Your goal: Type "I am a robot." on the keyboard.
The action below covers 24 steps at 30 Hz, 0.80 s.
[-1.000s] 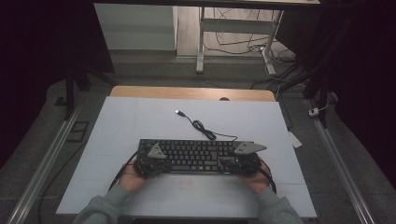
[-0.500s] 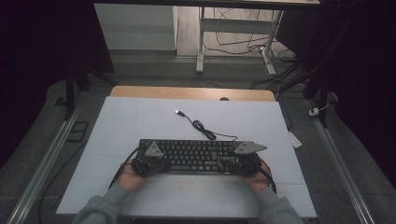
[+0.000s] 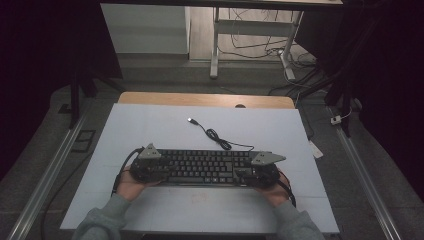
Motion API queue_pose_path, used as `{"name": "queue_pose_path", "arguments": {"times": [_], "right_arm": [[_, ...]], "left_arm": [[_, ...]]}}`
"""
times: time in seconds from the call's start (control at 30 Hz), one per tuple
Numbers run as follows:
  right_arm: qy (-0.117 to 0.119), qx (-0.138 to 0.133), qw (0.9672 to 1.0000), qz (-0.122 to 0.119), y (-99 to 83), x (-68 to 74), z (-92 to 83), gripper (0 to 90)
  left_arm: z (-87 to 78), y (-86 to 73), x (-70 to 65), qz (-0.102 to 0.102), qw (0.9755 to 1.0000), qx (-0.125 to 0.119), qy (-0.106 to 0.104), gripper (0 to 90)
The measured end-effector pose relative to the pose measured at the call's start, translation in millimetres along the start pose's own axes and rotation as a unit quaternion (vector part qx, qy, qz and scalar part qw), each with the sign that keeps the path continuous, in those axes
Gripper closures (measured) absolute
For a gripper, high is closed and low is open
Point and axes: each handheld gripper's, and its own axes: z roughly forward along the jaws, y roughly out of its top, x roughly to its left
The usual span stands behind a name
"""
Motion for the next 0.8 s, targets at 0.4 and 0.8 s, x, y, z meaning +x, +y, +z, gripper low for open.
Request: {"name": "queue_pose_path", "arguments": {"times": [0.4,0.8], "right_arm": [[0.0,-0.003,1.0,0.002,-0.3,-0.6,-0.2,49.8],[-0.001,-0.006,1.0,0.001,0.0,-1.5,-1.1,49.5]], "left_arm": [[-5.7,-0.5,8.9,-0.023,0.9995,0.0,0.022,36.8],[-12.4,-3.7,21.4,-0.048,0.998,-0.001,0.042,30.9]]}}
